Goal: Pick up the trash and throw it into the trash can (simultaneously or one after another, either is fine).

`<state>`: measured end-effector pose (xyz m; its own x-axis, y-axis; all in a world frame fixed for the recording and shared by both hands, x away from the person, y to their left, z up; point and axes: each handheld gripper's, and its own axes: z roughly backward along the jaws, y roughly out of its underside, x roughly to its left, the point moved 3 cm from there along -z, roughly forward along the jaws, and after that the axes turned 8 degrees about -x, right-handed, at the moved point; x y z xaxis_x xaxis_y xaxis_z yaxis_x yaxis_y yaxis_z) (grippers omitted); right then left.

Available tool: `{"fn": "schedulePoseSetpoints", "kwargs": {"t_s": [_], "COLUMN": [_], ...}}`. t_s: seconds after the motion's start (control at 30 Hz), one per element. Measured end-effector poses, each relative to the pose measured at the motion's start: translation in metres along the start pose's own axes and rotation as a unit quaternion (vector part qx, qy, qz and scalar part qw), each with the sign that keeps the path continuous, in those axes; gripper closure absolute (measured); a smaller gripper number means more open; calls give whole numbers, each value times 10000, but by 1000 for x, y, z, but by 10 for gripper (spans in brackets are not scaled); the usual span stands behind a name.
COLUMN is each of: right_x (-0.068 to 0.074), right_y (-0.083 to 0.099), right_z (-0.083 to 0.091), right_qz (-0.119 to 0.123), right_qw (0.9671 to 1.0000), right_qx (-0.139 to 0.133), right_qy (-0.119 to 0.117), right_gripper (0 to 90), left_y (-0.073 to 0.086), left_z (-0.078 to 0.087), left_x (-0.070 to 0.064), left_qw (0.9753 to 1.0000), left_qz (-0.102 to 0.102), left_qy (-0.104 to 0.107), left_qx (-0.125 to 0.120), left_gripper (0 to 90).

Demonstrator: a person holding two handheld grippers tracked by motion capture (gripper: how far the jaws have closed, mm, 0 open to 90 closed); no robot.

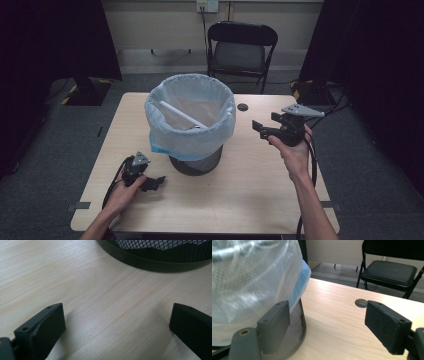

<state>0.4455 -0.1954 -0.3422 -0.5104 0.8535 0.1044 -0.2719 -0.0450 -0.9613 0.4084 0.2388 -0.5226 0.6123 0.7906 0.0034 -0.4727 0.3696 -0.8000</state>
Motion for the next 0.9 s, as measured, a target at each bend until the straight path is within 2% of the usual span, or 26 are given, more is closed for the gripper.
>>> {"fn": "schedulePoseSetpoints", "kwargs": {"t_s": [0.5,0.9], "right_x": [-14,-24], "right_y": [37,73], "right_z": [13,21], "right_qz": [-175,-247], "right_qw": [9989,9960], "right_qx": [360,731], "right_qy": [262,454], "right_gripper": [198,198], "left_y": [0,-1], "left_z": [0,-1], "left_x": [0,-1], "left_qw": [10000,10000], "left_qz": [-15,28], "left_qy": [-2,-20], "left_qx": [4,-11], "left_gripper": [0,0]}}
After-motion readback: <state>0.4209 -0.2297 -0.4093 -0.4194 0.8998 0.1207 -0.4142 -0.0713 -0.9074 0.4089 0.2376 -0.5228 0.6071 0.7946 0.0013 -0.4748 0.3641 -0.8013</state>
